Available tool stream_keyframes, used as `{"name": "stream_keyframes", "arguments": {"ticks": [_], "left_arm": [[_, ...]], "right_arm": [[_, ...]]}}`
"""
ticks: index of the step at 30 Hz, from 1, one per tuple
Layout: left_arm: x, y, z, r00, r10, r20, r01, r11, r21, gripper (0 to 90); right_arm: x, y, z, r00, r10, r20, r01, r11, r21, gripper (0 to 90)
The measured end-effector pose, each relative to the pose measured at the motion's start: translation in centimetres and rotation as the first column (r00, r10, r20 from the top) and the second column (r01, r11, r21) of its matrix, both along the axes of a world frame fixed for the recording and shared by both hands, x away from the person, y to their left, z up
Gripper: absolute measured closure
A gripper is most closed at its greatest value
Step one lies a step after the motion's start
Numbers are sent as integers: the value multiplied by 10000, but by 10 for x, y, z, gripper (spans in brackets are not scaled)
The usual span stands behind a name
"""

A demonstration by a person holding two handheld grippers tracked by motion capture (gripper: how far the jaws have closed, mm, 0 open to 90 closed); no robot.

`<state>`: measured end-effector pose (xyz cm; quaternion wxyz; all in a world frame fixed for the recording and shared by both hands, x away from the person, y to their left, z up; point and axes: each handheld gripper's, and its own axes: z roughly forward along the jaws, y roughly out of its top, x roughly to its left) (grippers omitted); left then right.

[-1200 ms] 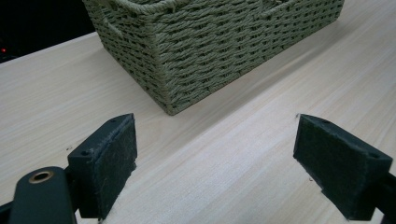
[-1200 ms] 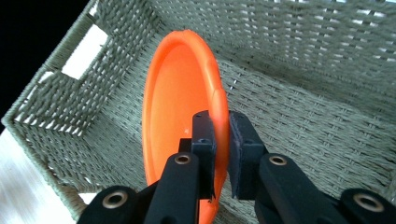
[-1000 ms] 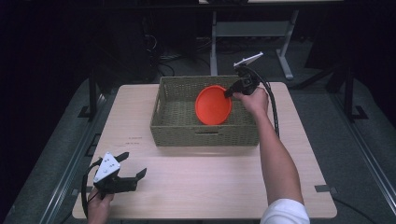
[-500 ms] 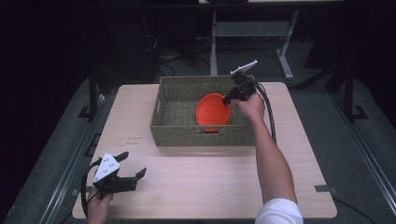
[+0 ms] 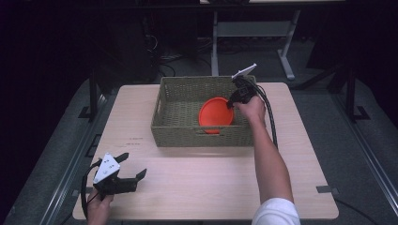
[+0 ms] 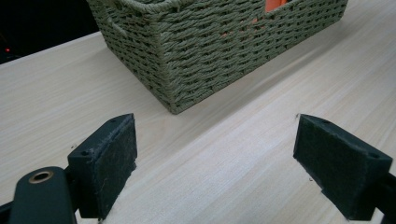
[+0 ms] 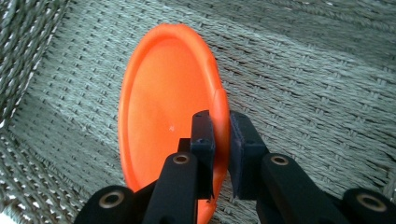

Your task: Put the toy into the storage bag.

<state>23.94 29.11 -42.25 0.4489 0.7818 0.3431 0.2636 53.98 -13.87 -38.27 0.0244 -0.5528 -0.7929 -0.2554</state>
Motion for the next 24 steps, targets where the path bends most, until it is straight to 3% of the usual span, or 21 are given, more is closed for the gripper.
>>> {"name": "stream_keyframes", "arguments": {"ticks": [2,9,19,21,22,24], "left_arm": [[0,0,0,10000,10,8,-10,10000,33,129],[-1,0,0,10000,40,17,-40,10000,57,129],[-2,1,0,9999,101,27,-101,9999,57,129],[-3,1,0,10000,92,32,-92,9999,70,129],[-3,1,0,10000,89,46,-89,9999,67,129],[-3,1,0,9999,85,54,-85,9999,54,129]], "right_arm": [[0,3,-1,10000,74,3,-74,9990,-437,781],[0,7,-4,9997,134,-186,-150,9961,-871,691],[-3,6,3,10000,55,21,-52,9953,-965,599],[-4,4,4,9999,95,46,-91,9962,-861,610],[-5,1,7,9999,106,82,-102,9986,-520,607],[-6,1,10,9997,107,221,-94,9984,-566,605]]}}
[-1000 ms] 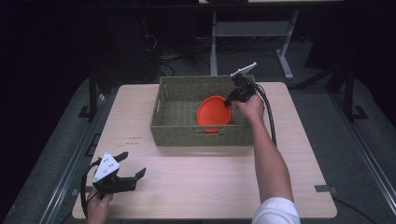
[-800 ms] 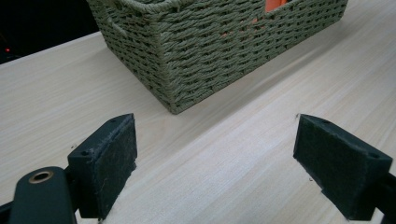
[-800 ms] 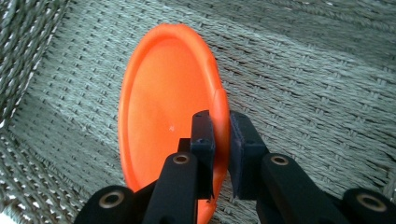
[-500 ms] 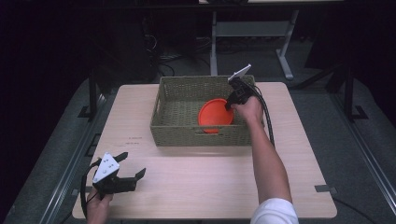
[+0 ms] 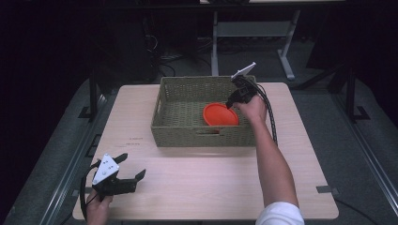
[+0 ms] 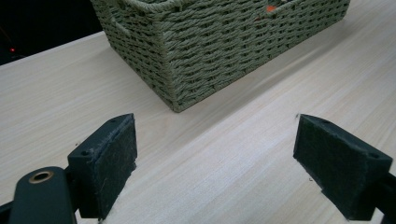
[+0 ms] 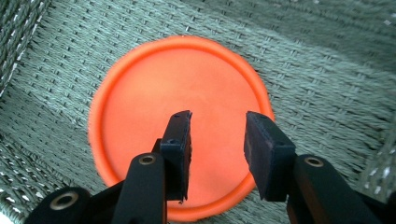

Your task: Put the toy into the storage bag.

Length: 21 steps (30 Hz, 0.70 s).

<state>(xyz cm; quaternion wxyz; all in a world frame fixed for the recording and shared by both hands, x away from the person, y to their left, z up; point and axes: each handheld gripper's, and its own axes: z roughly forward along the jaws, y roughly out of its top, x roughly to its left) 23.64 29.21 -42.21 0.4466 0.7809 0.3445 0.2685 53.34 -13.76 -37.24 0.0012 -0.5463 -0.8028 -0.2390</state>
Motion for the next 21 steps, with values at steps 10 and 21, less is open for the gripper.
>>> {"name": "stream_keyframes", "arguments": {"ticks": [10,21], "left_arm": [[0,0,0,10000,29,-14,-29,10000,-2,129],[0,-1,-1,10000,-4,-52,4,10000,86,129]], "right_arm": [[-10,-1,17,9987,216,463,-246,9976,654,541],[-23,-9,23,9966,537,625,-633,9845,1636,417]]}}
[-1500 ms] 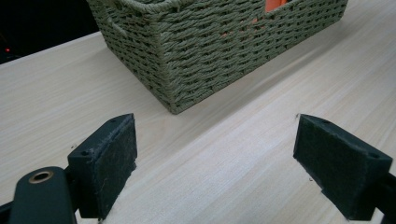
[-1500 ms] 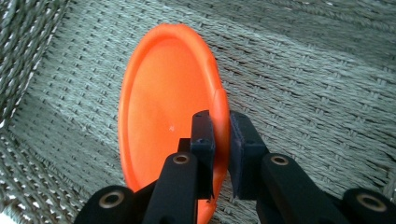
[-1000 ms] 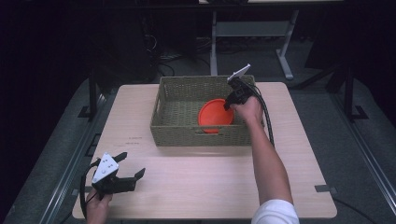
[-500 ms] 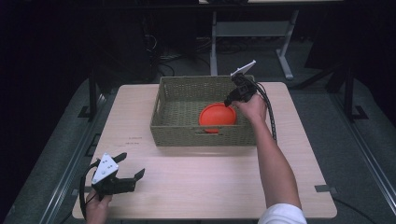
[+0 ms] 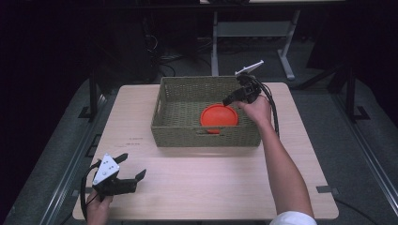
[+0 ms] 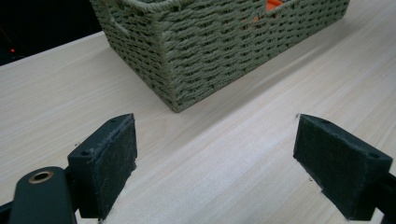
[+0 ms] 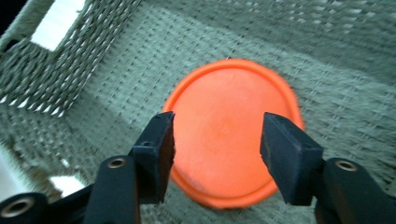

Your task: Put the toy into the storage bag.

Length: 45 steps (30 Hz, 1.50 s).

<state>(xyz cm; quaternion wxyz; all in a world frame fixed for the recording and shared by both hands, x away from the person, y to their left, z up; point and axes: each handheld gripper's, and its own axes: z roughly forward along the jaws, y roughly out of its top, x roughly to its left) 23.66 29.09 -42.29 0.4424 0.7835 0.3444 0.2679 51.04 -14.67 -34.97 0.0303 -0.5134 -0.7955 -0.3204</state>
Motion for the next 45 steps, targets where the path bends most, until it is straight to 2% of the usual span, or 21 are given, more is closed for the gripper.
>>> {"name": "stream_keyframes", "arguments": {"ticks": [2,12,30,45], "left_arm": [[0,0,0,10000,16,7,-16,10000,-18,129],[-2,1,1,10000,42,37,-42,10000,8,129],[-3,1,1,10000,51,76,-51,10000,-37,129],[-3,1,1,10000,23,94,-23,10000,-6,129]], "right_arm": [[0,-1,0,10000,32,44,-32,10000,-15,406],[-8,-11,15,9995,-41,306,20,9976,685,320],[-21,-13,30,9981,354,495,-405,9934,1077,295],[-34,-17,44,9946,633,823,-745,9872,1408,289]]}}
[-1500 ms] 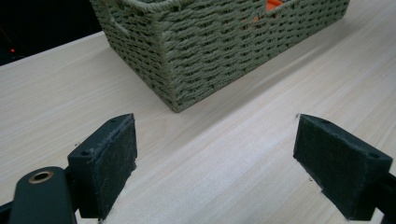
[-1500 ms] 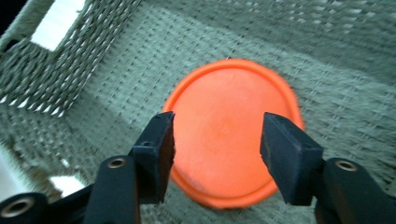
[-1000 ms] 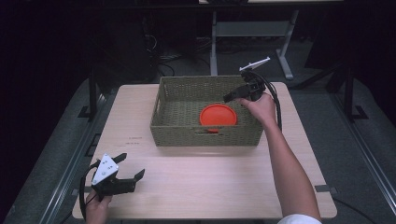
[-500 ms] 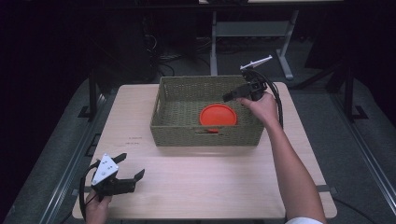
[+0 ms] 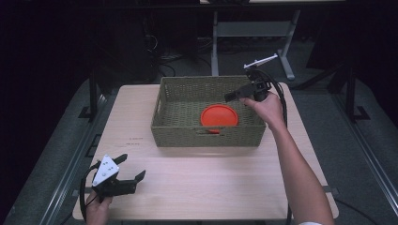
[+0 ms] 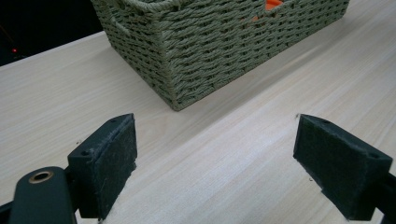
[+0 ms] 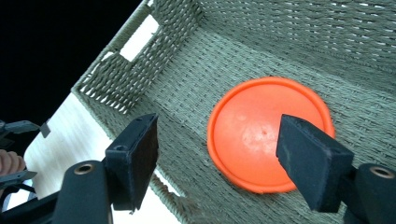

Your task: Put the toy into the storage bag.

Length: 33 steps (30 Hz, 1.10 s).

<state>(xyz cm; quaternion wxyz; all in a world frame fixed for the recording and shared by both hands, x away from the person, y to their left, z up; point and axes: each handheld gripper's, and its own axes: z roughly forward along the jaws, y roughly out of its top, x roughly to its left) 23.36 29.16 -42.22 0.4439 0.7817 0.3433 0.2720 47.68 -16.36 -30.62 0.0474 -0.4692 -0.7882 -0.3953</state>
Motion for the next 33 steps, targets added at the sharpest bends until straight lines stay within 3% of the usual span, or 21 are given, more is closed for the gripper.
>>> {"name": "stream_keyframes", "arguments": {"ticks": [13,33], "left_arm": [[0,0,0,10000,4,-47,-4,10000,32,129],[-1,-1,0,10000,62,-13,-63,9999,-100,129]], "right_arm": [[-15,-12,2,9996,171,223,-180,9991,374,283],[-44,-28,7,9978,444,494,-471,9974,537,280]]}}
